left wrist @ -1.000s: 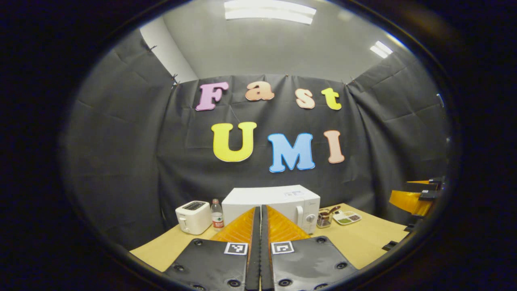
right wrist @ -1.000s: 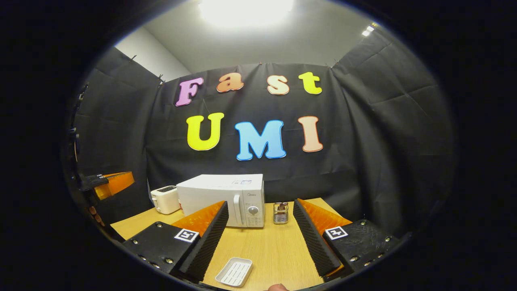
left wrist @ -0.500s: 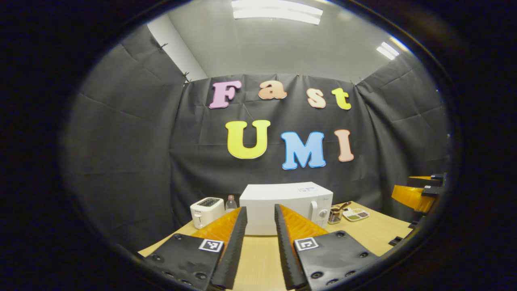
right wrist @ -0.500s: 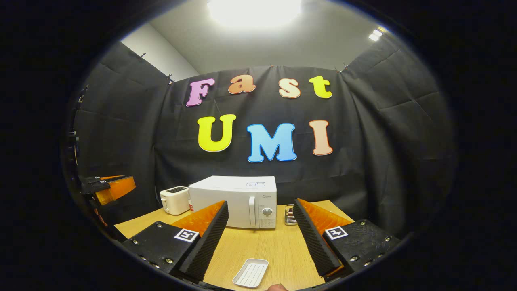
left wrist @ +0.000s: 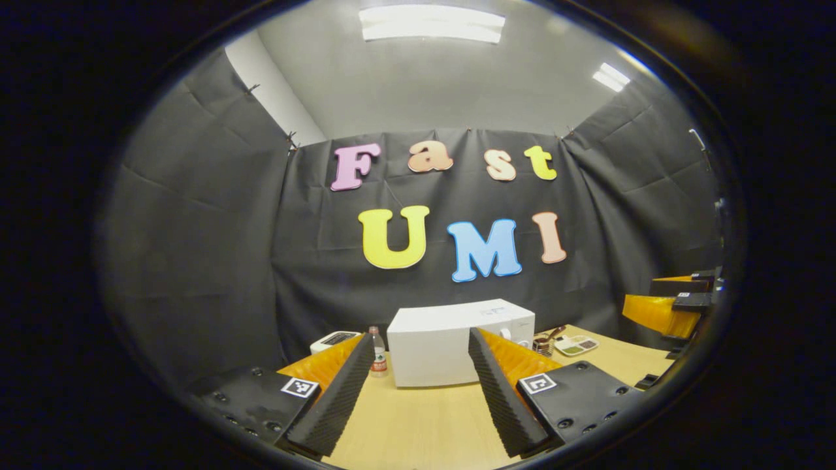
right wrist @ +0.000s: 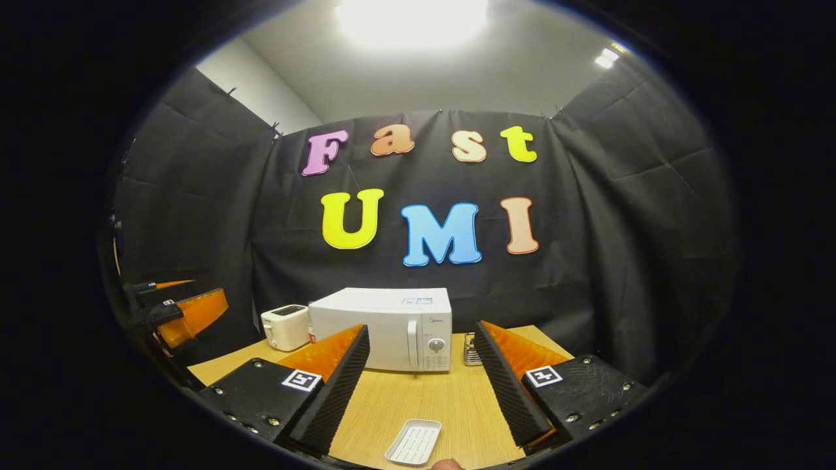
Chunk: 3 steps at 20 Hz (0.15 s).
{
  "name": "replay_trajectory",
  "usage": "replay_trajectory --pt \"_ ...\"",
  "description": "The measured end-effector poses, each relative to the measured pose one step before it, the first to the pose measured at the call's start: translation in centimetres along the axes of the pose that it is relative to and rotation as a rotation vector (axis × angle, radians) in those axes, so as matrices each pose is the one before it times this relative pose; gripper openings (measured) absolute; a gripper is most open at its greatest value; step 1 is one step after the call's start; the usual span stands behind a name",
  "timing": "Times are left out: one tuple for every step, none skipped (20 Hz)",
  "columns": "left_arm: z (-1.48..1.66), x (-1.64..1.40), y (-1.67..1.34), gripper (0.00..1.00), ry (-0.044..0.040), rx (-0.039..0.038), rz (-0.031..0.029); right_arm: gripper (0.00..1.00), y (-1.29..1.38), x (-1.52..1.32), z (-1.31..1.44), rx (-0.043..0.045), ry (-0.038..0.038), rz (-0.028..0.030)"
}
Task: Open the microwave oven with the left hand, put the food in, and close the microwave oven.
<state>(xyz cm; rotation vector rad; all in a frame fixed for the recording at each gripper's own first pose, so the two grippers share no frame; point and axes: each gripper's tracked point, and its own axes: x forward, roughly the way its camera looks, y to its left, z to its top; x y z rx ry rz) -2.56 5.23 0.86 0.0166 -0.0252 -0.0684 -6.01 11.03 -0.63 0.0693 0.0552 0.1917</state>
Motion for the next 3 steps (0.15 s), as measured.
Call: replay_trajectory --pt "-0.006 -0.125 -0.040 0.96 -0.00144 -0.00381 0.00049 0.98 0.085 -0.174 -0.015 -0.00014 -0.00126 0.00018" --pt "-0.069 -0.092 0.022 0.96 0.00084 -0.00396 0.00293 0.98 0.007 -0.128 0.015 -0.00035 0.00021 -0.00170" --pt "-0.160 -0.067 0.141 0.96 0.00074 -0.00247 0.00185 0.98 -0.081 0.109 -0.128 0.00002 -0.00002 -0.00129"
